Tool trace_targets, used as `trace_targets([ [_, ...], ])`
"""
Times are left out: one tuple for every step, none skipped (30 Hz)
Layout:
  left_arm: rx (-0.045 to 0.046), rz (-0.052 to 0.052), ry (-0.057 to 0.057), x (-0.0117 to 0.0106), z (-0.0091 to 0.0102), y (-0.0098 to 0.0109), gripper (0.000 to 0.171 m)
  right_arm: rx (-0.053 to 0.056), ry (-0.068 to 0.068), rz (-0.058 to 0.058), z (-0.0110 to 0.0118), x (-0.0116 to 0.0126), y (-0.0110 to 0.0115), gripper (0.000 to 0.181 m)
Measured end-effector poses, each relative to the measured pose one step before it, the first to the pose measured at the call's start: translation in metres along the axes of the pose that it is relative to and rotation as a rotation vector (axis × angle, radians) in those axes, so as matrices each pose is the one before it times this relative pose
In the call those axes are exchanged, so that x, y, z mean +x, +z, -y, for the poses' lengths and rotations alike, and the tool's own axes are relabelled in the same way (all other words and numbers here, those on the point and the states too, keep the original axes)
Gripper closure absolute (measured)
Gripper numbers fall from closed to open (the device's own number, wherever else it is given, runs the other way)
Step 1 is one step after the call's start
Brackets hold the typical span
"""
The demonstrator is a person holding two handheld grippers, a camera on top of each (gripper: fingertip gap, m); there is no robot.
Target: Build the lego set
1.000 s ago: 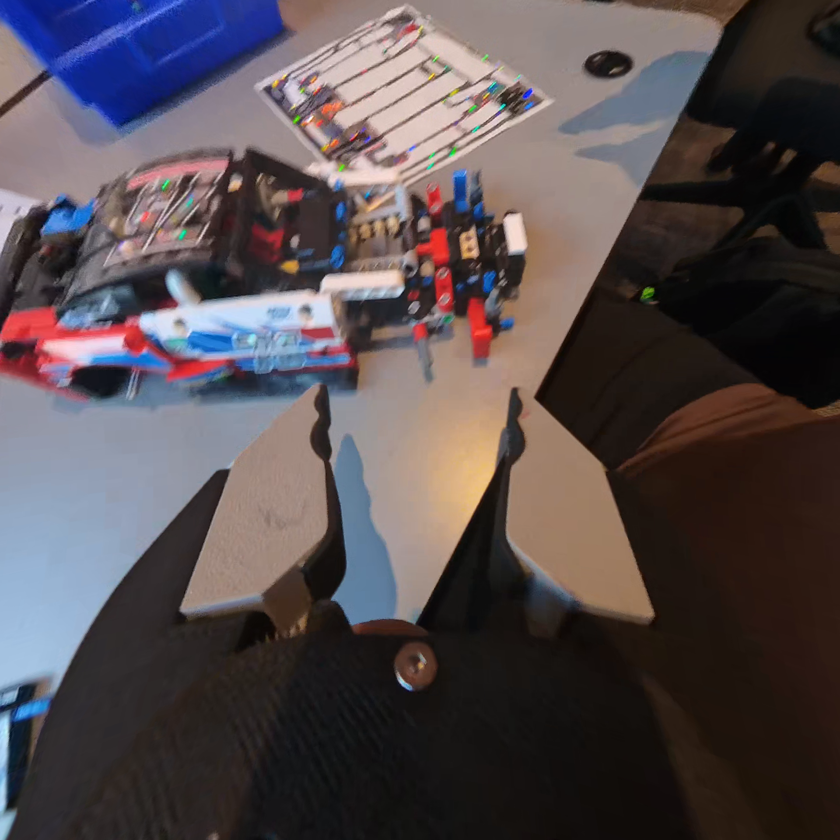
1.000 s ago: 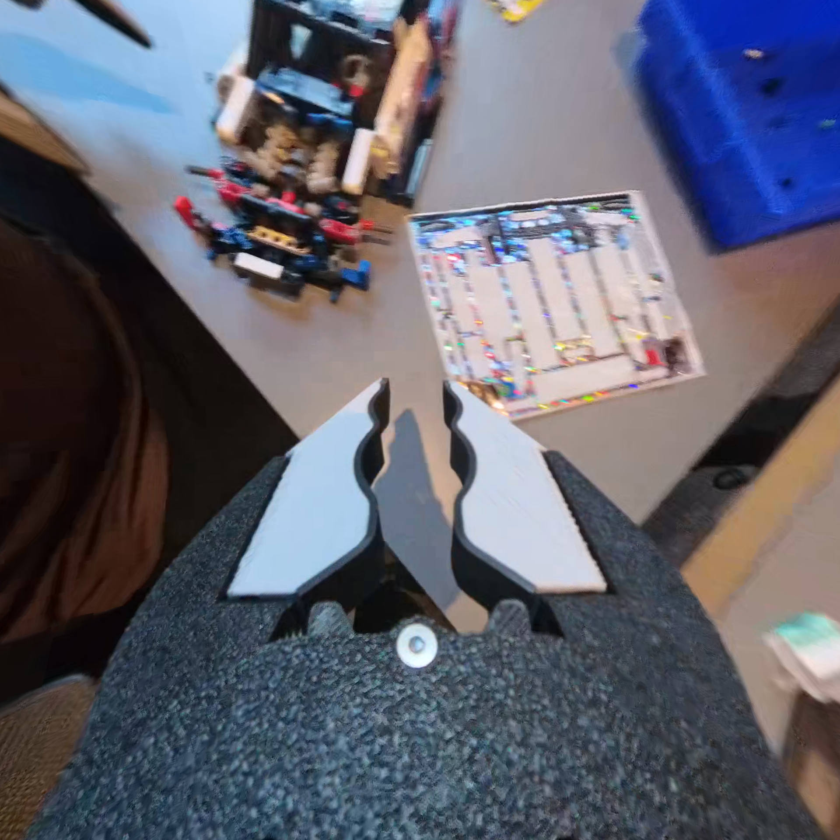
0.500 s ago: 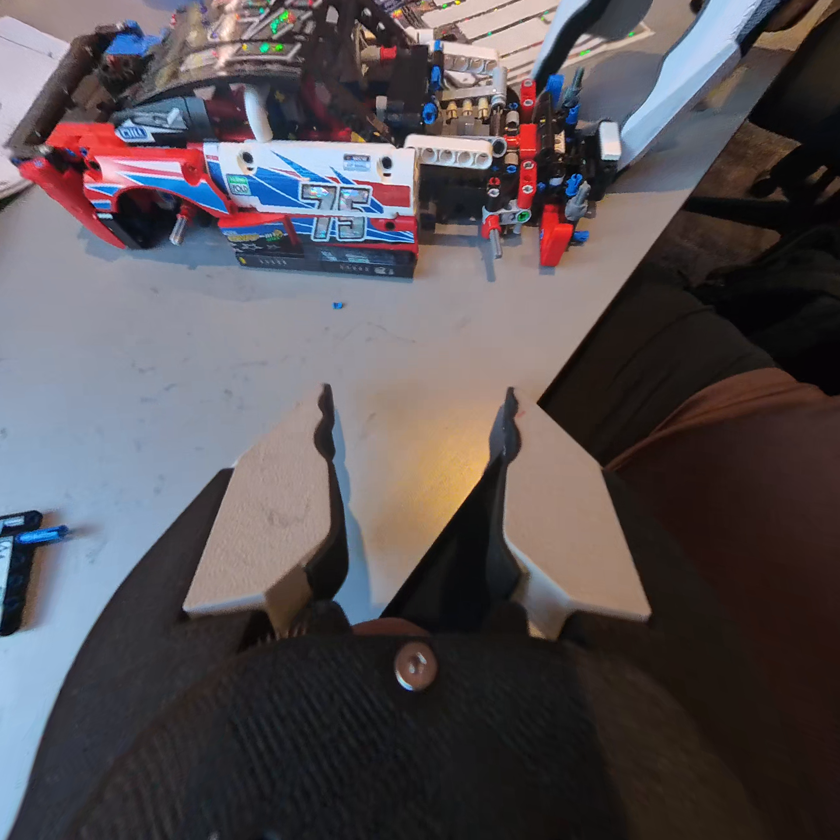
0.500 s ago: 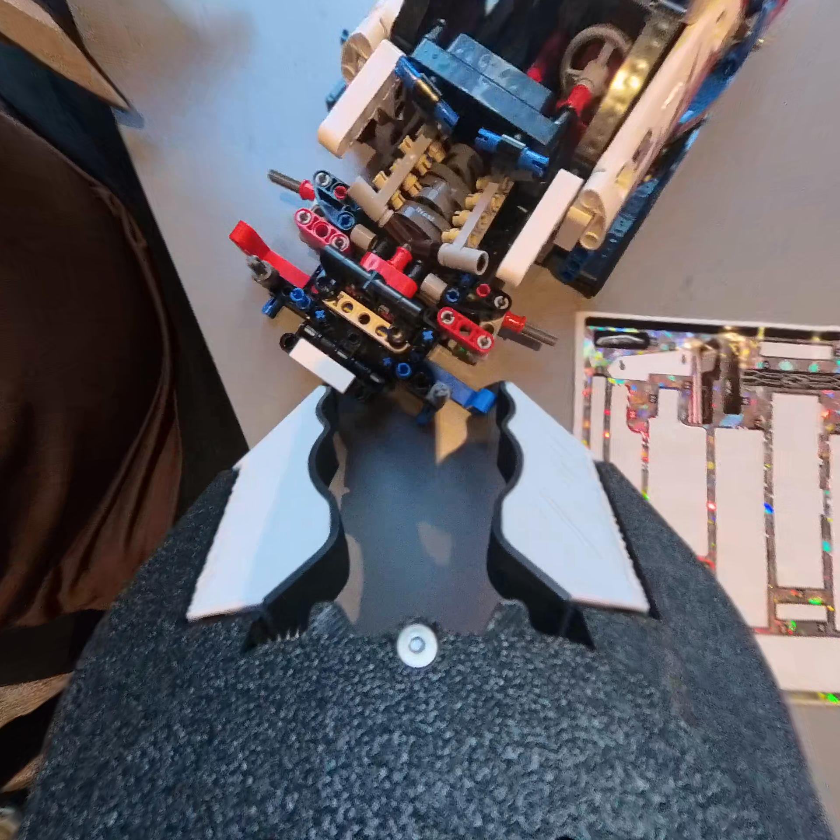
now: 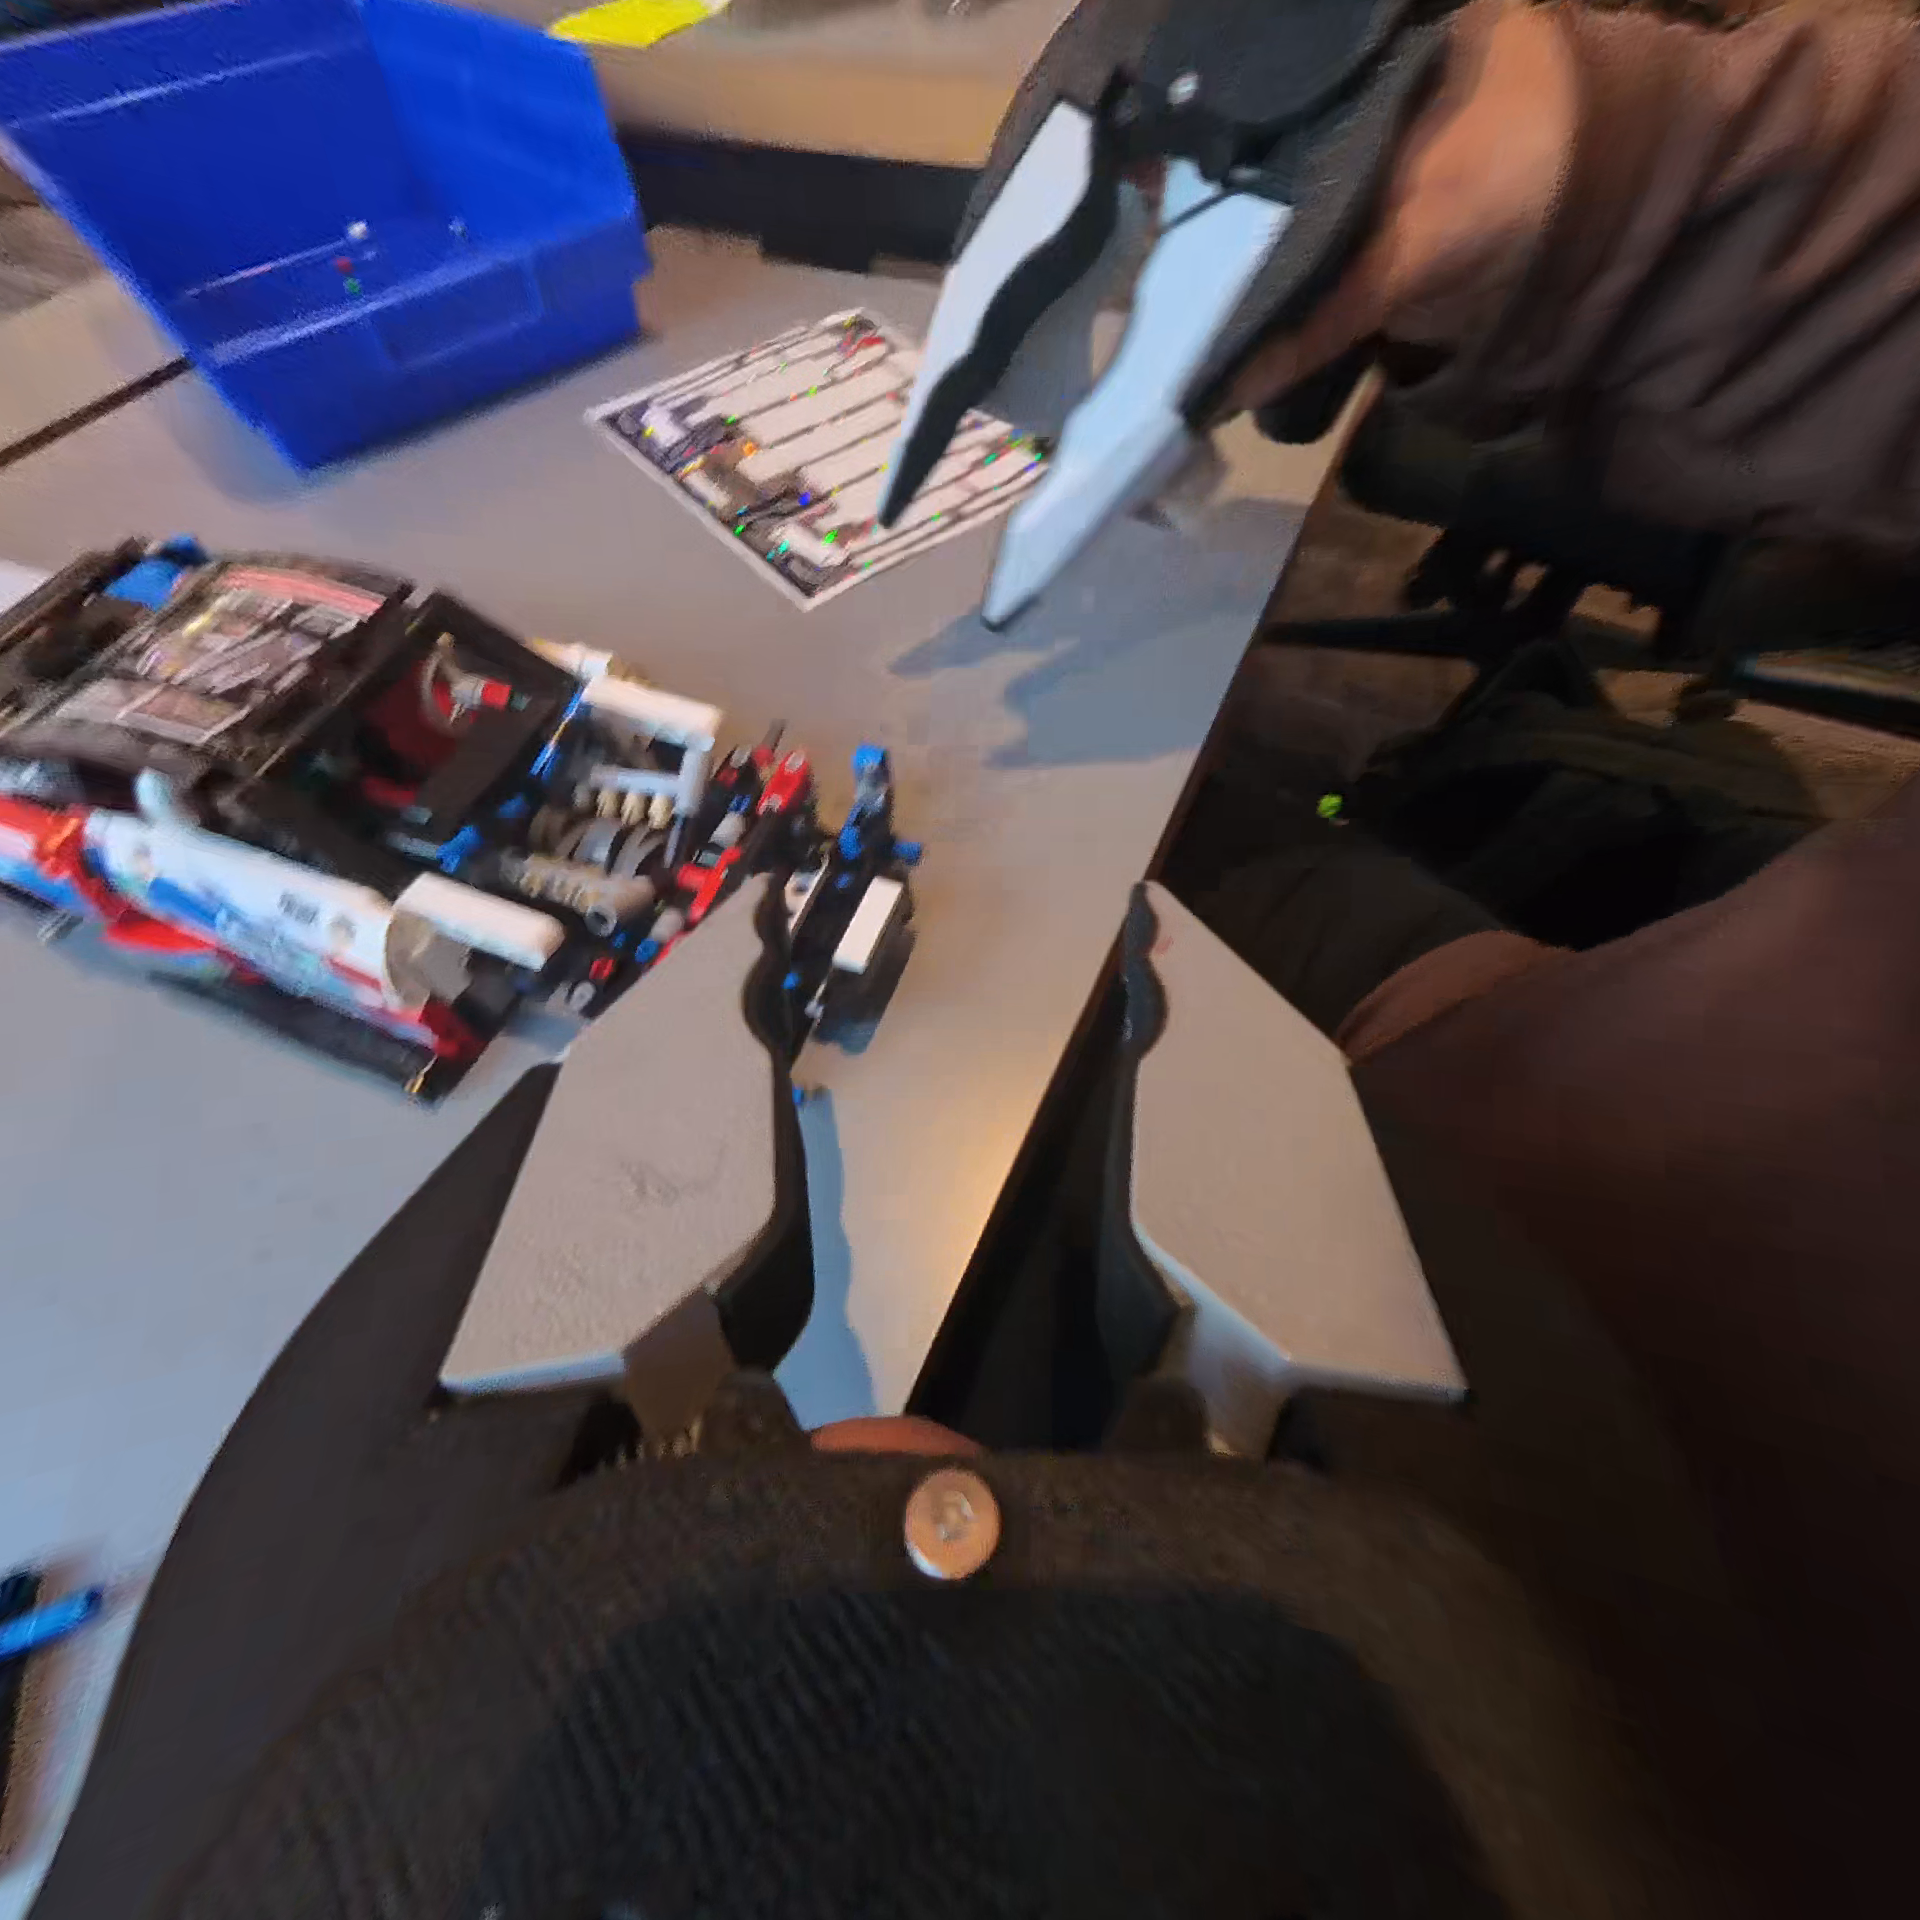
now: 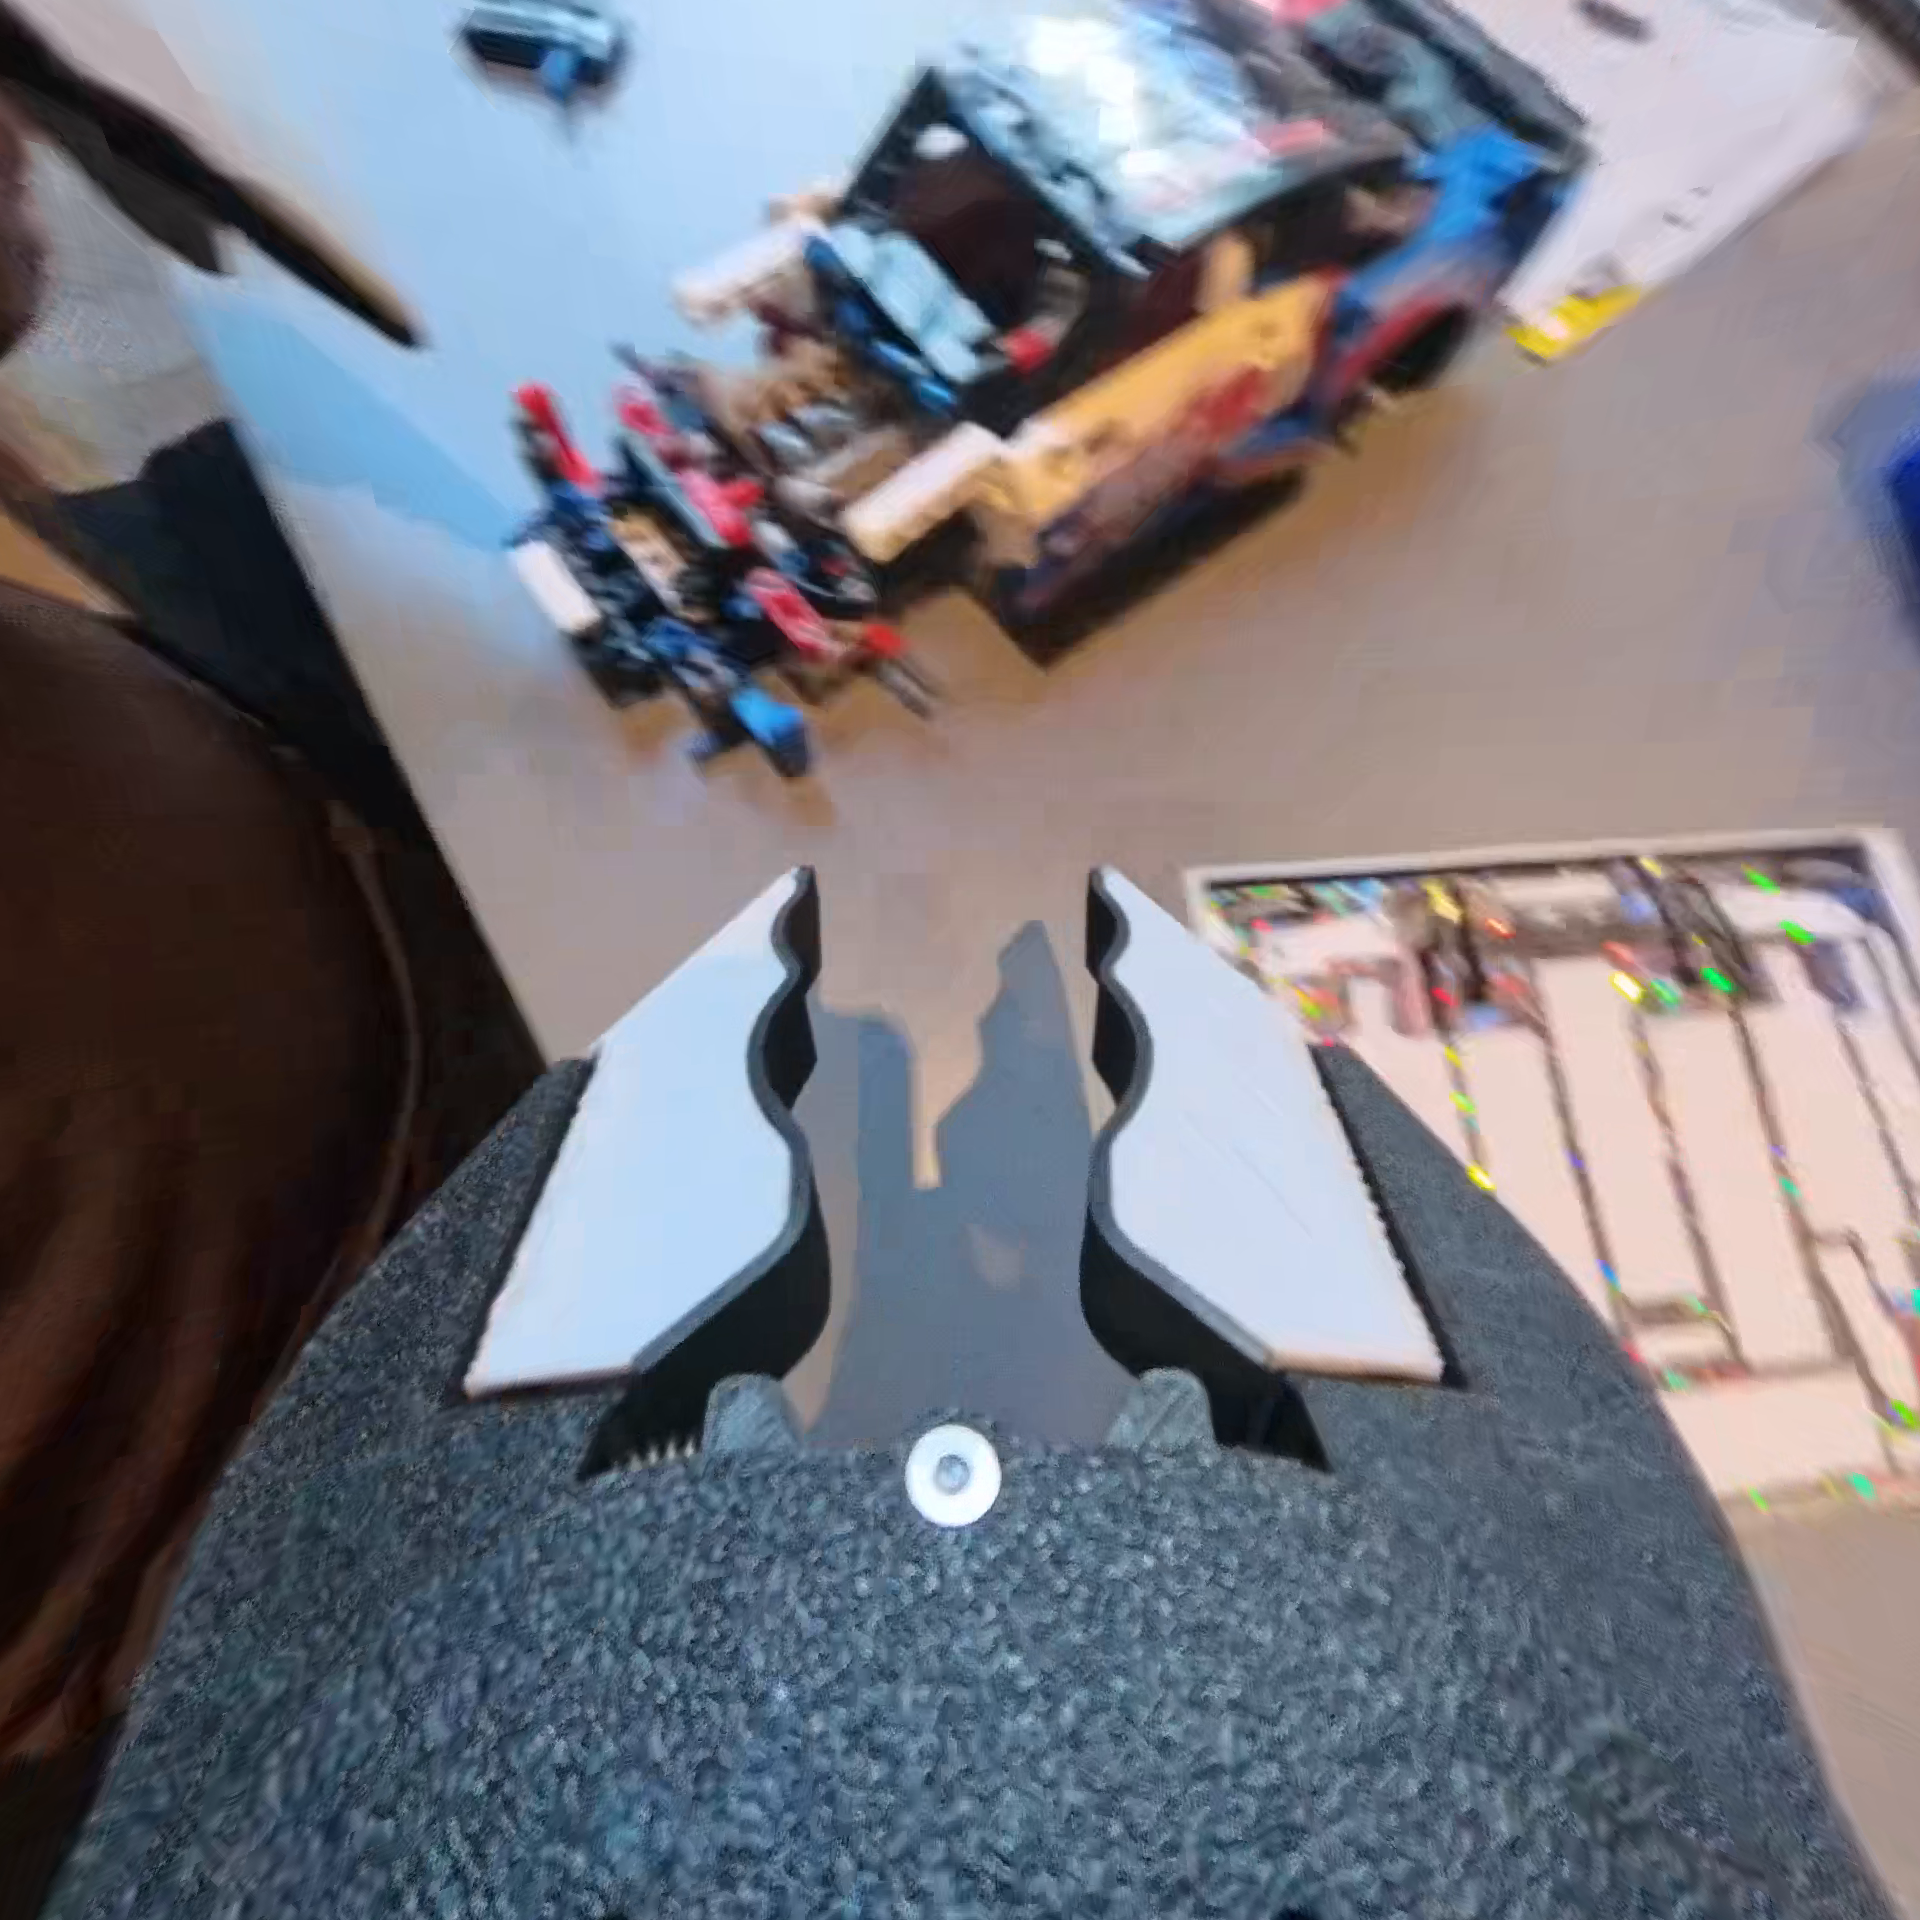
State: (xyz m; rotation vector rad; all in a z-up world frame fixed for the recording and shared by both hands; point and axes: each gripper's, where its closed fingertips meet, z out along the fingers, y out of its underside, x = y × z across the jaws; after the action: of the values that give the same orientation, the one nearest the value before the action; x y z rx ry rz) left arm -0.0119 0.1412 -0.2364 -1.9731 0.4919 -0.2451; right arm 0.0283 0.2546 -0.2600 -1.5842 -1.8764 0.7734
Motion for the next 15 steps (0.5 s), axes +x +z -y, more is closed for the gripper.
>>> trace_targets([
  [0.00201, -0.0237, 0.0026, 0.00429, 0.00519, 0.00412, 0.109, -0.0061, 0.0507, -0.0676, -0.01225, 0.02550, -0.00825, 0.128],
  [-0.00173, -0.0254, -0.0047, 0.00421, 0.00483, 0.00563, 0.109, -0.0155, 0.0638, -0.0417, -0.01253, 0.02324, -0.00344, 0.124],
  [0.00606, -0.0313, -0.0083, 0.00514, 0.00605, 0.00659, 0.109, -0.0228, 0.0609, -0.0157, -0.01117, 0.01847, 0.00086, 0.118],
  [0.01442, -0.0405, -0.0097, 0.00664, 0.00717, 0.00733, 0.110, -0.0239, 0.0441, -0.0096, -0.00874, 0.01435, 0.00350, 0.117],
  [0.00916, -0.0477, -0.0112, 0.00787, 0.00656, 0.00817, 0.114, -0.0192, 0.0202, -0.0060, -0.00596, 0.00937, 0.00440, 0.119],
  [0.00118, -0.0460, -0.0118, 0.00813, 0.00547, 0.00851, 0.114, -0.0179, 0.0047, 0.0154, -0.00457, 0.00189, 0.00467, 0.125],
  [-0.00036, -0.0379, -0.0068, 0.00730, 0.00449, 0.00857, 0.114, -0.0244, 0.0033, 0.0375, -0.00522, -0.00413, 0.00448, 0.129],
  [-0.00368, -0.0266, 0.0002, 0.00585, 0.00323, 0.00796, 0.114, 0.0104, 0.0046, 0.0274, -0.00018, -0.00468, 0.00142, 0.133],
  [-0.00793, -0.0149, 0.0062, 0.00408, 0.00136, 0.00717, 0.114, 0.0097, 0.0095, 0.0377, -0.00070, -0.00703, -0.00099, 0.143],
  [-0.01192, -0.0067, 0.0111, 0.00247, -0.00030, 0.00626, 0.114, -0.0046, 0.0137, 0.0613, -0.00375, -0.01130, -0.00206, 0.155],
  [-0.01274, -0.0014, 0.0133, 0.00152, -0.00138, 0.00530, 0.114, -0.0156, 0.0110, 0.0757, -0.00657, -0.01518, -0.00184, 0.167],
  [-0.01147, -0.0027, 0.0146, 0.00134, -0.00195, 0.00424, 0.114, -0.0143, 0.0020, 0.0604, -0.00730, -0.01468, -0.00102, 0.171],
  [-0.00606, -0.0103, 0.0167, 0.00245, -0.00189, 0.00311, 0.112, 0.0021, -0.0088, 0.0159, -0.00529, -0.00980, -0.00132, 0.167],
  [-0.00254, -0.0101, 0.0168, 0.00252, -0.00159, 0.00224, 0.111, 0.0109, -0.0155, -0.0178, -0.00386, -0.00573, -0.00277, 0.155],
  [-0.00622, -0.0070, 0.0194, 0.00217, -0.00220, 0.00176, 0.111, 0.0058, -0.0158, -0.0300, -0.00376, -0.00394, -0.00440, 0.147],
])
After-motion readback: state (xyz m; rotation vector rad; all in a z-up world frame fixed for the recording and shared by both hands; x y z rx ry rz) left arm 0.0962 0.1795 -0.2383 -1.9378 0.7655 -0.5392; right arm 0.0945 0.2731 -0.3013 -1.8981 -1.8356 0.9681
